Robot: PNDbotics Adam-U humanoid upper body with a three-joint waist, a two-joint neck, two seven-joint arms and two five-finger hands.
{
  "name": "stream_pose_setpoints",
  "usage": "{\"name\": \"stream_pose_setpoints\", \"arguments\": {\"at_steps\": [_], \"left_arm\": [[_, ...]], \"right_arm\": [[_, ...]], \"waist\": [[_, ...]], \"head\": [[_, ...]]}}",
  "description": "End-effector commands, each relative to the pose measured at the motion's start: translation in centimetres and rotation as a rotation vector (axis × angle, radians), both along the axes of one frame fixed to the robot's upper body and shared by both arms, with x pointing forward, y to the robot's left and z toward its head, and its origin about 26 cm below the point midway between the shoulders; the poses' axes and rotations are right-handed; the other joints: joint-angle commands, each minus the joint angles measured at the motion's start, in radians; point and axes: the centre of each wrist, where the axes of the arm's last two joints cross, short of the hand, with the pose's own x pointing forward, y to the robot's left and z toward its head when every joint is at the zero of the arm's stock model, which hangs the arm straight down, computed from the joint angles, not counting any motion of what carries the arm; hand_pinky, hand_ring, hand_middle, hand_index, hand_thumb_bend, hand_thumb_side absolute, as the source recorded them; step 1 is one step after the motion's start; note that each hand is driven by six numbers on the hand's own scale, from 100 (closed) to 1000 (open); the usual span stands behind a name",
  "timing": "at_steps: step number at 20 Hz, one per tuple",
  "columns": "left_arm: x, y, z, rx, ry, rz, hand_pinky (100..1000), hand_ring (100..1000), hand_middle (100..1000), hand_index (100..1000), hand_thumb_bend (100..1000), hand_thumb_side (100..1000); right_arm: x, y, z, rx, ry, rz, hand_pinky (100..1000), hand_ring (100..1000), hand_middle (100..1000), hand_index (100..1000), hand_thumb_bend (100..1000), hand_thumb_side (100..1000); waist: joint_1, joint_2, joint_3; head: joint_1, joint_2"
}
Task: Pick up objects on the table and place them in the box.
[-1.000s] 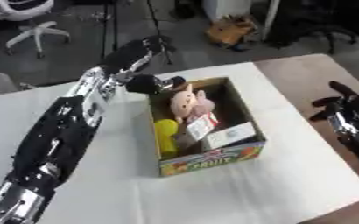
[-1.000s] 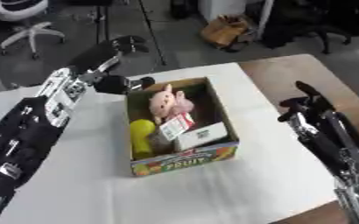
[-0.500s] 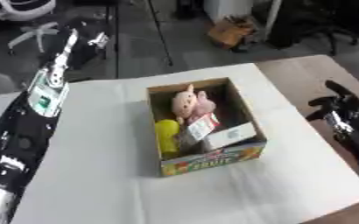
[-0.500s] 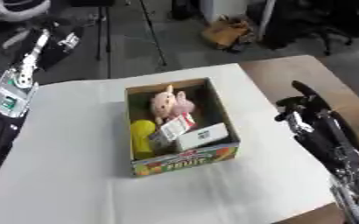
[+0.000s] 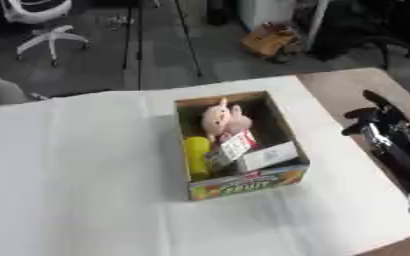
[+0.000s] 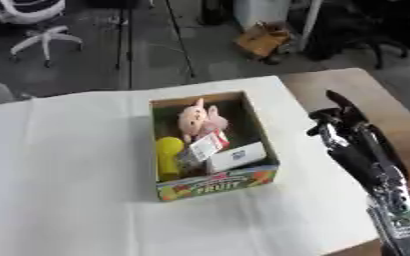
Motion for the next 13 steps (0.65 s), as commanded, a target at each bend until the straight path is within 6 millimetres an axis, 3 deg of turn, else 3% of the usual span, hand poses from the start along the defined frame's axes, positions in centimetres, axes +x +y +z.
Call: {"name": "stream_pose_setpoints", "arguments": {"at_steps": [1, 6, 13], "left_arm": [[-1.0, 1.9, 3.1, 0.007, -0.093, 0.059, 652, 782, 876, 905, 473, 947], [-1.6, 1.7, 3.1, -0.020, -0.124, 0.001, 646, 771, 872, 901, 470, 953], [-2.0, -1.4, 3.6, 0.037, -0.140, -0.295, 649, 777, 875, 902, 476, 943]], "right_arm": [[0.2, -0.5, 0.8, -0.015, -0.021, -0.004, 751, 598, 686, 1000, 100, 540], [0.2, -0.4, 0.9, -0.018, -0.023, 0.003, 752, 597, 686, 1000, 100, 538], [0.2, -0.5, 0.9, -0.020, -0.021, 0.002, 751, 597, 685, 1000, 100, 538]], "waist": [[0.002, -0.015, 0.001], [0.003, -0.017, 0.001], [0.005, -0.022, 0.009]], "head": [[0.004, 0.005], [0.009, 0.002], [0.011, 0.008]]}}
